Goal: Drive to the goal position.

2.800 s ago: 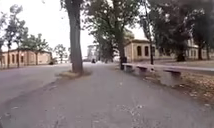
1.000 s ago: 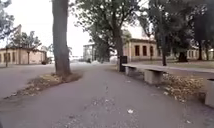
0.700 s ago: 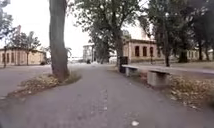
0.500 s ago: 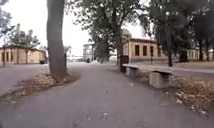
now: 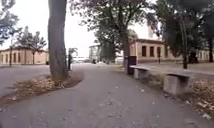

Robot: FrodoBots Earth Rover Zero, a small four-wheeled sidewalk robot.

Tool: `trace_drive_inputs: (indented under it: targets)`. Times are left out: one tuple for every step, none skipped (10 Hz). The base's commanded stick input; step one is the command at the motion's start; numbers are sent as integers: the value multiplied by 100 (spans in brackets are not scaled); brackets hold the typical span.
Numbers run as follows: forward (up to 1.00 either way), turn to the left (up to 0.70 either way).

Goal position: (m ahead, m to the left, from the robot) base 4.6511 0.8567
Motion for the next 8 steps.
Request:
trace_drive_inputs:
  targets:
    - [70, 4]
    - [70, 4]
    - [70, 4]
    - [70, 4]
    - [70, 4]
    - [70, 4]
    - [70, 4]
    - [70, 4]
